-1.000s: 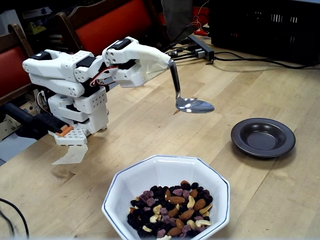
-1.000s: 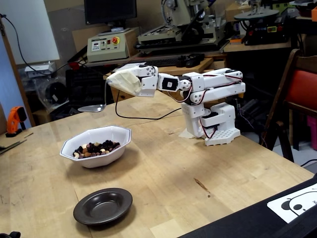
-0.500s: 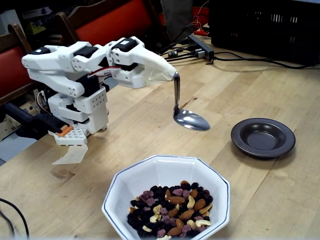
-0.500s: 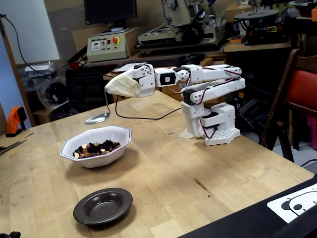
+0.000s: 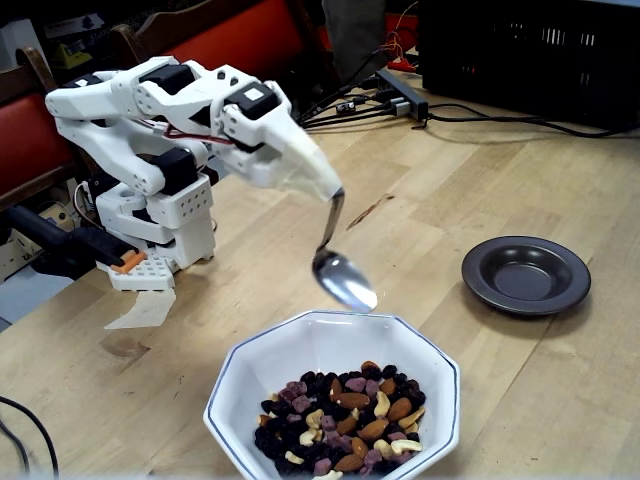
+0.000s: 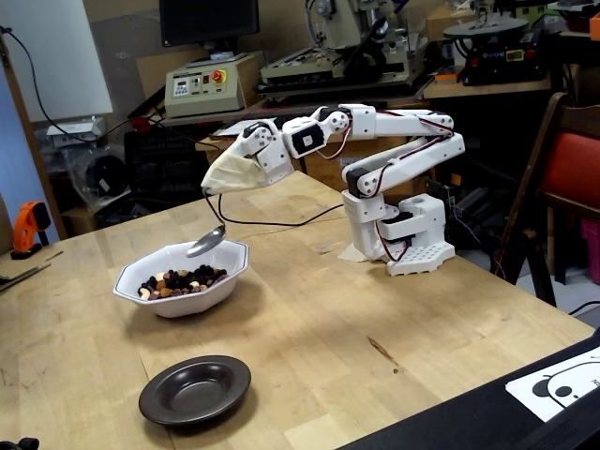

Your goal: Use spoon to transfer food from the white bowl to brown plate

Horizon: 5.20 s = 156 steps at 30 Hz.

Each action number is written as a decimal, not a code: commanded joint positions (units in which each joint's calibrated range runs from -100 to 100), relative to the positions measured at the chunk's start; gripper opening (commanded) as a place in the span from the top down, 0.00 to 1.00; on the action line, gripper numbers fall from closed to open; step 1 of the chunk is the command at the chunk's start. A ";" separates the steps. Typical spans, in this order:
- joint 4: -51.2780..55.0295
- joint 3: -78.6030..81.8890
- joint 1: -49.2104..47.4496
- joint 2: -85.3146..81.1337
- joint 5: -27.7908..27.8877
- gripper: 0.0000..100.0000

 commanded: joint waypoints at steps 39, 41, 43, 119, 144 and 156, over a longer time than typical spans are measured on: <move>1.98 -1.55 9.90 -0.66 -0.29 0.98; 1.58 0.66 9.98 -0.66 -0.24 0.97; 0.87 2.88 9.61 -0.74 -0.10 0.97; -18.65 12.17 9.31 8.76 -0.39 0.97; -18.81 4.12 9.31 20.48 -0.39 0.97; -18.73 -2.52 9.38 27.59 -0.39 0.97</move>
